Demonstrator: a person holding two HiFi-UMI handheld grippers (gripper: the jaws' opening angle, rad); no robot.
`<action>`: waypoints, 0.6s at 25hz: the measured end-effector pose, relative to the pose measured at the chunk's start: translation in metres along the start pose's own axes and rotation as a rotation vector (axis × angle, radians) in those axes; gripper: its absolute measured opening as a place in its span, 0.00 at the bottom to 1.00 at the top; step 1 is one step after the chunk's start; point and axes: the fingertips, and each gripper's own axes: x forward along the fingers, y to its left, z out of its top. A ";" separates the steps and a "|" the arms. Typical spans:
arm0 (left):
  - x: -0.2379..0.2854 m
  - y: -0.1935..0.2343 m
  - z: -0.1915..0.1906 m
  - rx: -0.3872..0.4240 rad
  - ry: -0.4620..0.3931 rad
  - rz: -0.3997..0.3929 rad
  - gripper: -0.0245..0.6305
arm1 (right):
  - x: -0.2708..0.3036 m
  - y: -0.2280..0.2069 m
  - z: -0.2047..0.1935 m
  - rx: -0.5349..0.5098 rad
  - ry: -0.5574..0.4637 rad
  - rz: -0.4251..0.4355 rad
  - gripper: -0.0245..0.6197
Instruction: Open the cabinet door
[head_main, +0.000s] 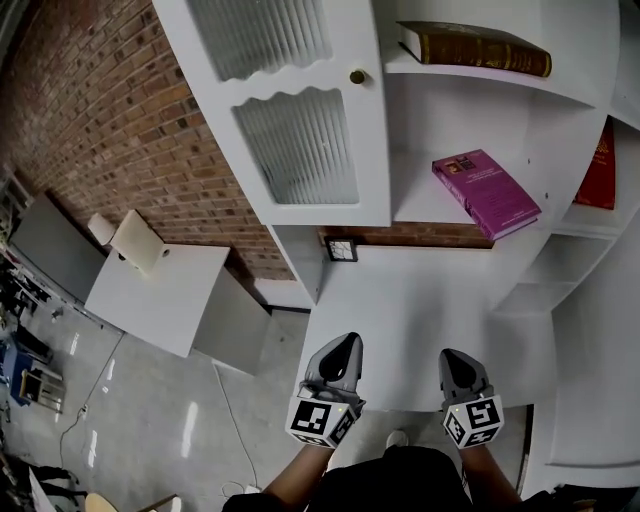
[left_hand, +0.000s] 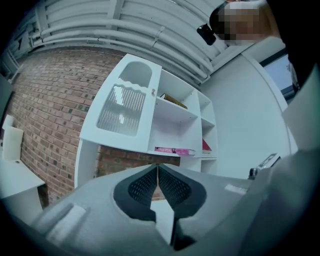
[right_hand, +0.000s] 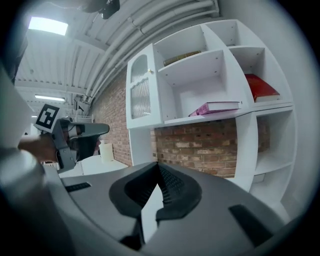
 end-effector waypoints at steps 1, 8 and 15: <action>0.008 0.002 0.001 0.006 -0.001 0.010 0.07 | 0.005 -0.002 0.000 -0.001 0.002 0.008 0.04; 0.048 0.003 0.018 0.043 -0.001 -0.028 0.07 | 0.032 -0.008 0.005 -0.005 0.019 0.019 0.04; 0.092 0.011 0.071 0.106 -0.006 -0.092 0.07 | 0.068 0.000 0.039 0.015 -0.044 -0.019 0.04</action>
